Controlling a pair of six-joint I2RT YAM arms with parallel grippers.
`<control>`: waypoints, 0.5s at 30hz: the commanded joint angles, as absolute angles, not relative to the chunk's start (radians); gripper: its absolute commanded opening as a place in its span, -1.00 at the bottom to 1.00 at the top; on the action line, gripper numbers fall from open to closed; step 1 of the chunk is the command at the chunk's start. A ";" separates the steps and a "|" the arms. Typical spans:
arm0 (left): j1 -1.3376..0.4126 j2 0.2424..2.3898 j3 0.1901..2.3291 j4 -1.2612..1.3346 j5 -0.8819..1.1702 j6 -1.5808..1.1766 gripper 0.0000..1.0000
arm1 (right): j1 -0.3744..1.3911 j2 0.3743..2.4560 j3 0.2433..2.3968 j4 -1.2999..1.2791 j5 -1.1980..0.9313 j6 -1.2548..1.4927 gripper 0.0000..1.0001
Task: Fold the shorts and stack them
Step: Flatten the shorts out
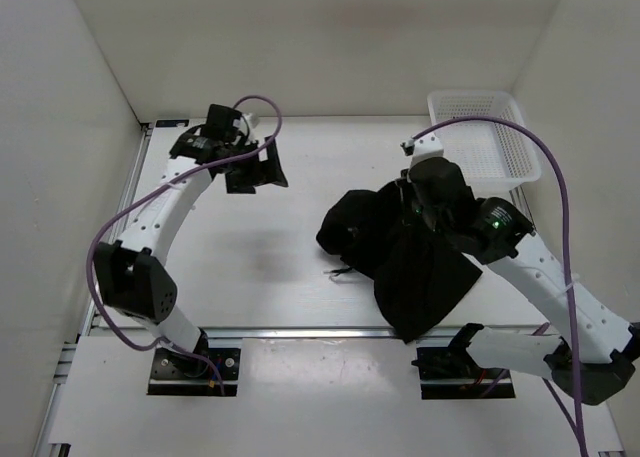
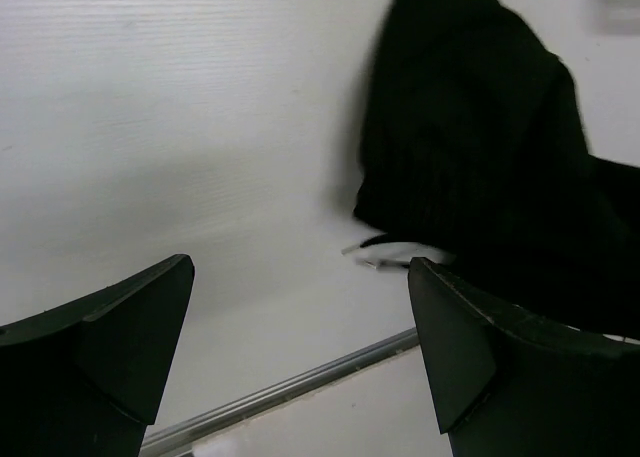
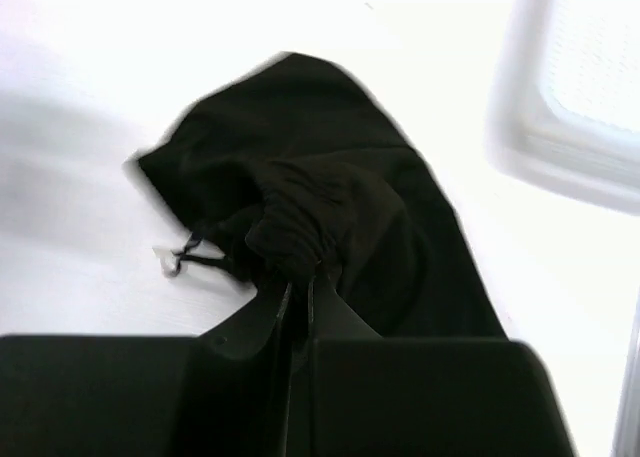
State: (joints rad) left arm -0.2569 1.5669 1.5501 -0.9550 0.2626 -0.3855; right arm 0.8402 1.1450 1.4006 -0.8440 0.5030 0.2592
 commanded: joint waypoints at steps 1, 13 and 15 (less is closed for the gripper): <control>-0.339 1.624 1.630 -0.937 0.311 -0.400 0.99 | 0.769 1.141 1.336 -0.899 0.494 0.228 -0.99; -0.592 1.681 1.481 -0.884 0.286 -0.435 0.38 | 0.674 1.152 1.336 -0.899 0.417 0.204 -0.99; -0.632 1.640 1.419 -0.861 0.259 -0.466 0.38 | 0.647 1.152 1.336 -0.890 0.390 0.204 -0.99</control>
